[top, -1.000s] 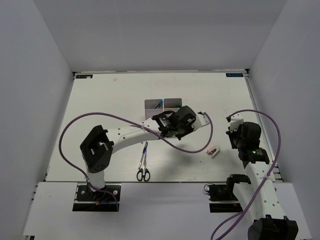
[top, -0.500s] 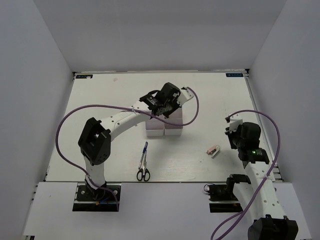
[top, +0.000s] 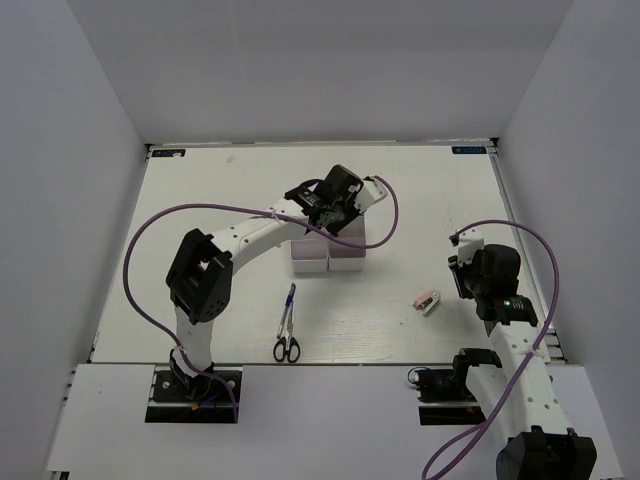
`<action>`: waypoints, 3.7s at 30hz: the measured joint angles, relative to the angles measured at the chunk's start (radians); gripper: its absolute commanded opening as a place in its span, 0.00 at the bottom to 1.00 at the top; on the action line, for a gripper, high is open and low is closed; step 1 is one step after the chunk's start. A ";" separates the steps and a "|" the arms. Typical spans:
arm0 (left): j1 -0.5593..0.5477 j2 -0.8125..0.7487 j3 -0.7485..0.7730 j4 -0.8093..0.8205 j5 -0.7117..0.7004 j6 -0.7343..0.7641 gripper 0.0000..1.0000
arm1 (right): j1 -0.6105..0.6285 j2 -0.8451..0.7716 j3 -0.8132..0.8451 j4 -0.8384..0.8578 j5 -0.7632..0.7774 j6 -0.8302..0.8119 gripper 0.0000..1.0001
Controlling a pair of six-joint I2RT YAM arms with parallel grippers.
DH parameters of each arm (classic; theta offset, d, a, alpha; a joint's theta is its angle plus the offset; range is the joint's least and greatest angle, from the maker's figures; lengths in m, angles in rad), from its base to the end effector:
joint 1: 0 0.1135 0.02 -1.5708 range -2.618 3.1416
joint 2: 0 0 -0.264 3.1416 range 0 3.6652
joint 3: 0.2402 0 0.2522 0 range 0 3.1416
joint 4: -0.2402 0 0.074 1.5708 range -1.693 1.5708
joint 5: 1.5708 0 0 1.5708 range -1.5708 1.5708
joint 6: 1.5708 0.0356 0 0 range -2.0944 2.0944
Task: Sort the stationery into containers
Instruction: Place the stationery in the storage box, then pick up the stapler from the center of the board, then place the stapler in the storage box.
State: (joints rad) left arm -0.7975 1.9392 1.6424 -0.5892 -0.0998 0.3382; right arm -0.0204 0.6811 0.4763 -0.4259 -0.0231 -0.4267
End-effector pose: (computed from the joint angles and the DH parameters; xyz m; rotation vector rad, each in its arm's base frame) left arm 0.3071 -0.3096 0.2608 1.2819 2.0906 -0.0797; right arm 0.1554 -0.0023 0.2240 -0.4586 2.1622 -0.2240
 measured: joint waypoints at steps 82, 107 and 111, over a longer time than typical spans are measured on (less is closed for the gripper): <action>0.131 -1.091 -1.001 -0.259 0.048 -0.601 0.84 | -0.030 0.688 0.237 -0.484 -0.478 -1.548 0.01; 0.167 -1.007 -1.010 -0.240 0.119 -0.601 0.83 | 0.621 0.709 0.697 -0.180 -0.300 -0.410 0.00; 0.167 -1.006 -1.010 -0.240 0.123 -0.600 0.83 | 0.686 0.764 0.724 -0.201 -0.232 -0.422 0.00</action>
State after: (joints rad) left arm -0.6304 0.9329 0.6323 -0.8295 0.0235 -0.2623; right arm 0.6655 1.4456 1.2003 -0.6266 -0.2546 -0.8482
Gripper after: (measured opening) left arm 0.829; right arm 0.414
